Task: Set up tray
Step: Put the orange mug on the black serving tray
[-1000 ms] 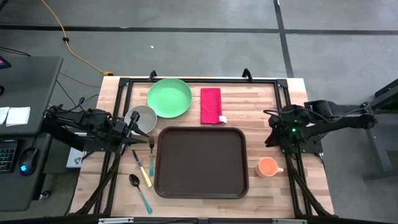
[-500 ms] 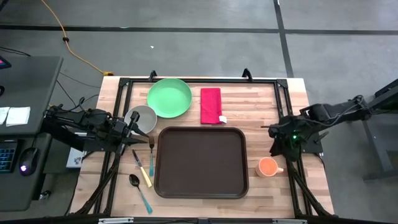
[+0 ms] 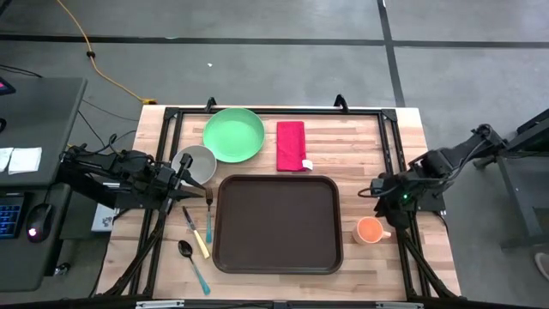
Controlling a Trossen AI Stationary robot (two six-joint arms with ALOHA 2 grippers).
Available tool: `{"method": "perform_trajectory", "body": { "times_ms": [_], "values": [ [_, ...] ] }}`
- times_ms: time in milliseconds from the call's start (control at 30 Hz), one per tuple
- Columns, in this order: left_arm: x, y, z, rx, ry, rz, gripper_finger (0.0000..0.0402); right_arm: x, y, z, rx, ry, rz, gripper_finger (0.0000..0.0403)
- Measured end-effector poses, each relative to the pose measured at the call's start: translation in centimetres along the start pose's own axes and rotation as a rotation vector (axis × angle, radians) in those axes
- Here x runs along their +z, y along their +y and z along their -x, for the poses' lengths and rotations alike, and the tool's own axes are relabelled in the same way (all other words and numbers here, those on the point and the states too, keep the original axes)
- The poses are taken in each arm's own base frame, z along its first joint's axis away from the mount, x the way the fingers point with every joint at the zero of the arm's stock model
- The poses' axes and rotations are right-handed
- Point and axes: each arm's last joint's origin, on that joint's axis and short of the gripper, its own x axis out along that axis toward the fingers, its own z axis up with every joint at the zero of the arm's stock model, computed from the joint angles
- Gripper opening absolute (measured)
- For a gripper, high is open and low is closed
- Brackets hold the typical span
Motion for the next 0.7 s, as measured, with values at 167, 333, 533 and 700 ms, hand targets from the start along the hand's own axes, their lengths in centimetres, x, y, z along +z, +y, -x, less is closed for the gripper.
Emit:
{"method": "perform_trajectory", "body": {
  "times_ms": [167,333,533,700],
  "values": [
    [0.0,0.0,0.0,0.0,0.0,0.0,0.0136,0.2,0.1,-1.1,-0.074,0.081,0.001,0.0083],
    [0.0,0.0,0.0,0.0,0.0,0.0,0.0136,0.7,0.3,-2.1,-0.106,0.125,0.042,0.0083],
    [0.0,0.0,0.0,0.002,0.0,0.0,0.0136,1.3,0.5,-3.0,-0.139,0.132,0.049,0.0083],
    [0.0,0.0,0.0,0.003,0.001,0.0,0.0136,1.7,0.8,-3.4,-0.131,0.113,0.048,0.0083]
  ]
}}
